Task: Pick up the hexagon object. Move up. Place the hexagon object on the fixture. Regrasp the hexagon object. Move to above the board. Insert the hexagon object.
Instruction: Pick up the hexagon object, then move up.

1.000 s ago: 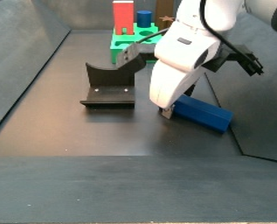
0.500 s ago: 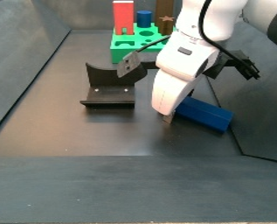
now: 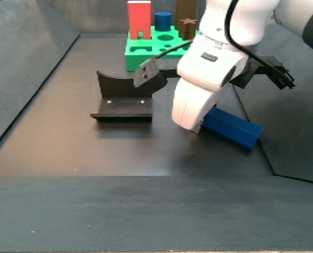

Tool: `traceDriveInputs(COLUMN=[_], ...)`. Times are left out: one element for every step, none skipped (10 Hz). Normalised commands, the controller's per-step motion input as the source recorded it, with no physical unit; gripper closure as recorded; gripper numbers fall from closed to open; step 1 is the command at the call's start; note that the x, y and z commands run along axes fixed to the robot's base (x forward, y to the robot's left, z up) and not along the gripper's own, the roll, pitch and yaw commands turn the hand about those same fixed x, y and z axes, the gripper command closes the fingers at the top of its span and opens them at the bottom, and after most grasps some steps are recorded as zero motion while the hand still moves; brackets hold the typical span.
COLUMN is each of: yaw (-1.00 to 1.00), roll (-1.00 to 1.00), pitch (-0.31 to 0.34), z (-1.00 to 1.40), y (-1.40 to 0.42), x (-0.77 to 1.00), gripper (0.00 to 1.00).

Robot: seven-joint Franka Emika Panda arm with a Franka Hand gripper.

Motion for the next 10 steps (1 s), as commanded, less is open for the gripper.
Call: traceDriveInputs(yaw=[0.00, 0.00, 0.00, 0.00, 0.00, 0.00, 0.00, 0.00, 0.00, 0.01], roll=[0.00, 0.00, 0.00, 0.00, 0.00, 0.00, 0.00, 0.00, -0.01, -0.03], pitch=[0.000, 0.000, 0.000, 0.000, 0.000, 0.000, 0.000, 0.000, -0.004, 0.010], z=[0.00, 0.00, 0.00, 0.00, 0.00, 0.00, 0.00, 0.83, 0.83, 0.74], y=[0.00, 0.00, 0.00, 0.00, 0.00, 0.00, 0.00, 0.00, -0.05, -0.06], x=[0.00, 0.00, 0.00, 0.00, 0.00, 0.00, 0.00, 0.00, 0.01, 0.01], gripper=[1.00, 1.00, 1.00, 1.00, 1.00, 1.00, 1.00, 1.00, 1.00, 1.00])
